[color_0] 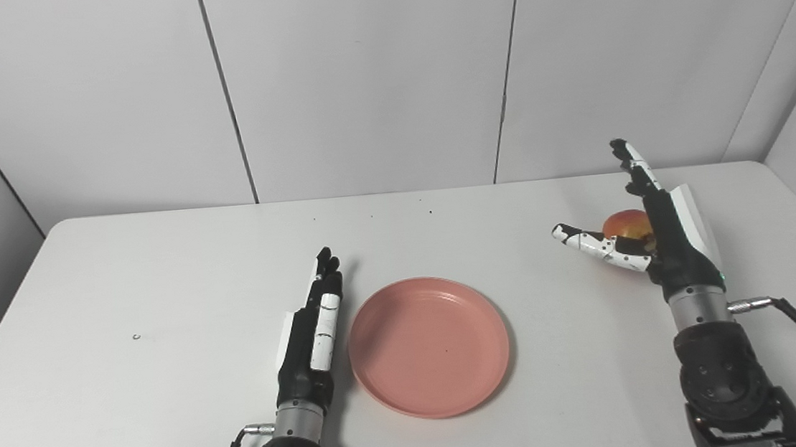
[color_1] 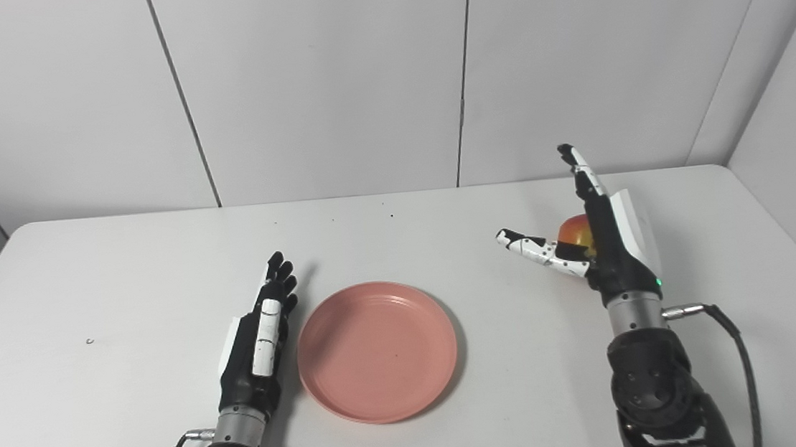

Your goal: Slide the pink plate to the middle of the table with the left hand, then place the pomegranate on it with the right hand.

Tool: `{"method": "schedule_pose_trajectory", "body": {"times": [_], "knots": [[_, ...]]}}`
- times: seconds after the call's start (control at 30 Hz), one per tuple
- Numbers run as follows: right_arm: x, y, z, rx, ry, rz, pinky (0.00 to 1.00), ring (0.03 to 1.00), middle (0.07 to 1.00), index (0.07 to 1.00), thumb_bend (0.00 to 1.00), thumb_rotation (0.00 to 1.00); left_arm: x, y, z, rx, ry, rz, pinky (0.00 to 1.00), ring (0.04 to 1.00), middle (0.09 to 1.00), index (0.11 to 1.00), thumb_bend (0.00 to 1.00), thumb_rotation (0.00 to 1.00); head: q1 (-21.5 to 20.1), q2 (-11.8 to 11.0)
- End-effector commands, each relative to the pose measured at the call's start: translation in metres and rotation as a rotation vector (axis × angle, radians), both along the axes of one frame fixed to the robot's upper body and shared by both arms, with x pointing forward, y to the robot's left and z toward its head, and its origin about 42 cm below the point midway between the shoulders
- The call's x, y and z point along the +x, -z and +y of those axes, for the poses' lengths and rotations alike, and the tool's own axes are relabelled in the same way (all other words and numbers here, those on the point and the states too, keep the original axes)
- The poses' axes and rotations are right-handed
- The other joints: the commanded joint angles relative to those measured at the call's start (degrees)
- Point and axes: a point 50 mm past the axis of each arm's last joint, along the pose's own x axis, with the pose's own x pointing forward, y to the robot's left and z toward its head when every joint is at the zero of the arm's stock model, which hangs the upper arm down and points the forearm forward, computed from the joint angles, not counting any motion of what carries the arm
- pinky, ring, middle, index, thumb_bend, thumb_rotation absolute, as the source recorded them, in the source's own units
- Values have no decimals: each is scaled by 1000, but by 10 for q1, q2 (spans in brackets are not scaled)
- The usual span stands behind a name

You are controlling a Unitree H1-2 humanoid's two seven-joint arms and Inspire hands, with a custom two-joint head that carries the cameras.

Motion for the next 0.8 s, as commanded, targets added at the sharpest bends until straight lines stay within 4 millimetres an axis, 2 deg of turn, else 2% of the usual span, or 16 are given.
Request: {"method": "schedule_pose_trajectory", "body": {"times": [0.0, 0.13, 0.17, 0.27, 0.37, 0.43, 0.7, 0.77], "knots": [[11, -23, -8, -60, 36, -67, 807, 888, 918, 915, 819, 393, 2, -10, -4, -3, 15, -37, 996, 995, 1000, 1000, 675, 1000, 0, -2], [18, -24, -16, -87, 73, -52, 781, 875, 913, 907, 850, 390, 1, -9, -3, -3, 19, -42, 1000, 996, 1000, 1000, 679, 1000, -2, -1], [19, -25, -18, -83, 81, -47, 713, 837, 914, 908, 855, 362, 1, -9, -3, -2, 19, -44, 996, 995, 1000, 1000, 673, 1000, -2, -1], [23, -23, -29, -90, 115, -19, 652, 794, 917, 909, 857, 339, 1, -9, -3, 1, 24, -41, 1000, 997, 1000, 1000, 671, 1000, -4, -1], [27, -22, -37, -94, 137, 7, 750, 867, 915, 908, 851, 328, 1, -9, -3, 5, 23, -42, 1000, 996, 1000, 1000, 663, 1000, -5, 0], [30, -22, -42, -92, 144, 24, 779, 882, 914, 907, 845, 343, 1, -9, -3, 11, 24, -43, 1000, 996, 1000, 1000, 662, 1000, -5, -1], [41, -15, -59, -94, 162, 74, 781, 882, 915, 903, 847, 357, 0, -8, -2, 22, 19, -43, 996, 994, 1000, 1000, 669, 1000, -5, -2], [44, -12, -61, -108, 169, 85, 757, 868, 909, 898, 850, 348, 0, -8, -2, 21, 21, -41, 1000, 996, 1000, 1000, 674, 1000, -6, -1]]}}
